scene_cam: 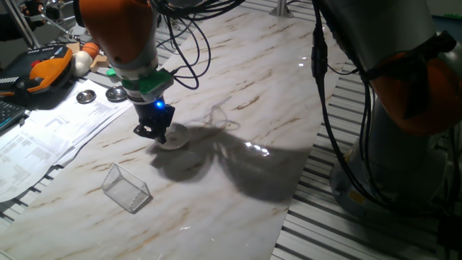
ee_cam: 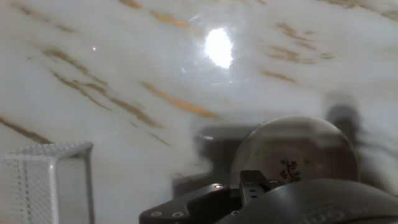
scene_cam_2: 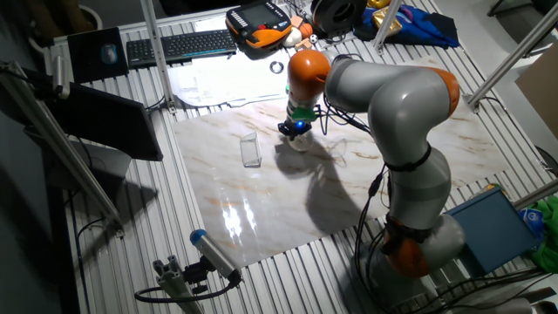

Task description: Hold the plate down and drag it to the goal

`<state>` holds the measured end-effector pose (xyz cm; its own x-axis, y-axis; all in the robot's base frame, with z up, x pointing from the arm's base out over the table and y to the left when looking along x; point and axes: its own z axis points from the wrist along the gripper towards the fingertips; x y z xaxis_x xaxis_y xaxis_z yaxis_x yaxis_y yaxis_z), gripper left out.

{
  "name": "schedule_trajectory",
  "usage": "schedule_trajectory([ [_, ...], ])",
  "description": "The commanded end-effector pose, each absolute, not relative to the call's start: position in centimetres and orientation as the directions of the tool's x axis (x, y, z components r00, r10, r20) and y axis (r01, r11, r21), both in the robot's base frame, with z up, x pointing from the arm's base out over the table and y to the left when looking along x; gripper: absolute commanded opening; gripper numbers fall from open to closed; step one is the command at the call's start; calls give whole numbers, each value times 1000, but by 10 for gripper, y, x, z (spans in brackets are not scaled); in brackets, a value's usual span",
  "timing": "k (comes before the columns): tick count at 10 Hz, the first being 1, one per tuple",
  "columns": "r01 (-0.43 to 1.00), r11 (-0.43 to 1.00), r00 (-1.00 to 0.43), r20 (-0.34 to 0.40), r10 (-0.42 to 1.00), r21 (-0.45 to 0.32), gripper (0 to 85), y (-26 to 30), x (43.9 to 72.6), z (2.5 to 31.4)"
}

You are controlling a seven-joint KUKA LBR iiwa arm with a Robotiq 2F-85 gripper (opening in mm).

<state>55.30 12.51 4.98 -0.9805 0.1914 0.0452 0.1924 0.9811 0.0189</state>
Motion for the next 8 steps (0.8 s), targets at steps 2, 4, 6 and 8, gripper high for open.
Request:
schedule_trajectory([
  [2, 175, 985, -984, 24, 175, -3, 0, 121, 550, 42],
  [4, 184, 983, -983, 15, 184, 5, 0, 122, 550, 39],
  [6, 188, 982, -982, 0, 188, 12, 0, 123, 549, 33],
  [8, 210, 978, -978, 2, 210, 12, 0, 132, 548, 34],
])
